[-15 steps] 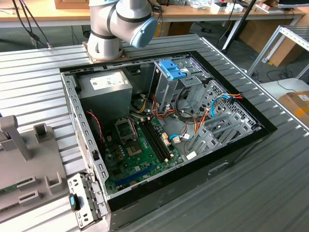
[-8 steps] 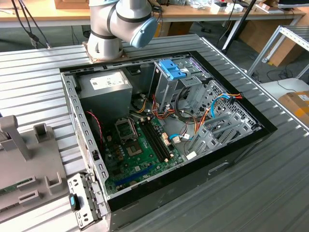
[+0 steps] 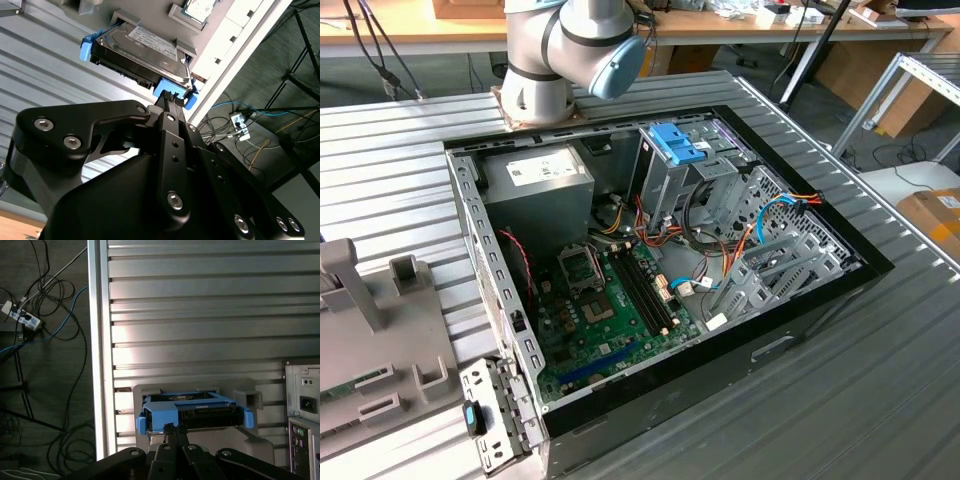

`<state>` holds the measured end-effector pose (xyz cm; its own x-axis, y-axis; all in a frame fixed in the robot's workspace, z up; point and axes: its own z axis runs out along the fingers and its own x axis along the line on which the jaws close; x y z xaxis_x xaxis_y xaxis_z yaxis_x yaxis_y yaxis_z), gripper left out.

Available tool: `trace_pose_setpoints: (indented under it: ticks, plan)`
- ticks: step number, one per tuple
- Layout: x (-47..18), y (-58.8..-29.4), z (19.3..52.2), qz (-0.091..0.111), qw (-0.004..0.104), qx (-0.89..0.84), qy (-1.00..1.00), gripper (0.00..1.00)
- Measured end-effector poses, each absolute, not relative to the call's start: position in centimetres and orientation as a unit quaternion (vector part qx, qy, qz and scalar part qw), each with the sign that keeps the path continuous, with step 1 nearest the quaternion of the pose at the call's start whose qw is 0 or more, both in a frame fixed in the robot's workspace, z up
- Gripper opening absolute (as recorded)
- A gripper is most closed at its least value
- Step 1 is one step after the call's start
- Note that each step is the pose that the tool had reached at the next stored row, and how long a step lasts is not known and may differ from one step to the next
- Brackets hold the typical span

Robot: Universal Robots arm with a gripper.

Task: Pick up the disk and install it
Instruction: 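Pick up the disk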

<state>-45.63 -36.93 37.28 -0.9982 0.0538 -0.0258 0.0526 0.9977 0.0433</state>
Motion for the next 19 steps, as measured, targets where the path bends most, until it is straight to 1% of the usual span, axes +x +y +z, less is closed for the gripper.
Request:
trace_pose_setpoints:
  ticks: [11,19]
  plan:
    - [-45.63,-36.91,37.28,0.022,0.013,0.014,1.0,0.11]
    - [-45.63,-36.92,37.26,0.023,0.01,-0.111,0.994,0.11]
